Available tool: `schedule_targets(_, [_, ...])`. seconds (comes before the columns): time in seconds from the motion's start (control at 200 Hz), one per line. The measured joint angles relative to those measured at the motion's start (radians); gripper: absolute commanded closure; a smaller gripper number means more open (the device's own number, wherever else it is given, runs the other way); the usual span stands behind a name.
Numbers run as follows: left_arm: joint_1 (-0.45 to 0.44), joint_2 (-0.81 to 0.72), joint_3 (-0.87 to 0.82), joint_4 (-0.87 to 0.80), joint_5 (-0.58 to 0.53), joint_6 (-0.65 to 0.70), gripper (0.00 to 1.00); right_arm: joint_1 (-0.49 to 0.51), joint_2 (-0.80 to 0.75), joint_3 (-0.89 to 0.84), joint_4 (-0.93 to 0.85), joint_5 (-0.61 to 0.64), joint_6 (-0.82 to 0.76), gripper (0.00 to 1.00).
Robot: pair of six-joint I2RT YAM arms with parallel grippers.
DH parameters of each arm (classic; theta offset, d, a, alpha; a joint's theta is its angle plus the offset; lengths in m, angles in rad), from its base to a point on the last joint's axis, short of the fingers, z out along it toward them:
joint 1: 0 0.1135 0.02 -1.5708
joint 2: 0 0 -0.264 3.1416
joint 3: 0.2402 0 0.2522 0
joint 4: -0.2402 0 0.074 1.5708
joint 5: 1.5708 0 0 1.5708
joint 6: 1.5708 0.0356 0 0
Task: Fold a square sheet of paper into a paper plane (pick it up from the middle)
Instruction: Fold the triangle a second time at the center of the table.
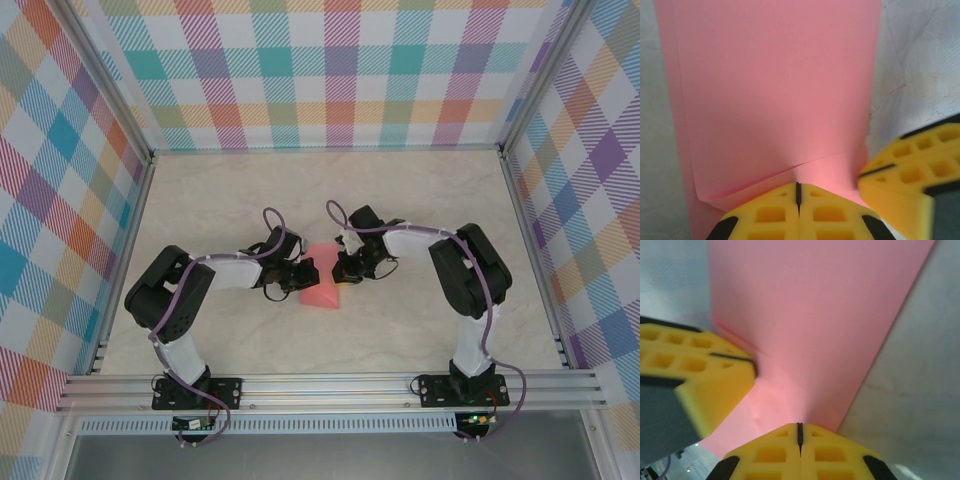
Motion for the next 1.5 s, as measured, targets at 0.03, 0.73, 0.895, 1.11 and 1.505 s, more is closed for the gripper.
schedule_targets(0.03, [0.0,0.0,0.0,0.0,0.0,0.0,1.0,0.0,-0.027,-0.011,0.001,-0.006,0.007,0.98])
schedule_targets(0.73, [-0.003,0.004,0.0,0.001,-0.004,-0.015,1.0,0.137,-0.077,-0.063,0.005,0.021,0.094,1.0])
schedule_targets(0.895, [-0.005,0.004,0.0,0.001,-0.007,-0.019,1.0,0.137,-0.061,-0.063,0.005,0.036,0.093,1.0])
schedule_targets(1.11, [-0.005,0.004,0.0,0.001,-0.008,-0.019,1.0,0.137,-0.032,-0.063,0.002,0.043,0.093,1.0])
schedule_targets(1.505, [-0.005,0.004,0.0,0.0,-0.015,-0.038,1.0,0.137,-0.03,-0.064,0.002,0.068,0.092,1.0])
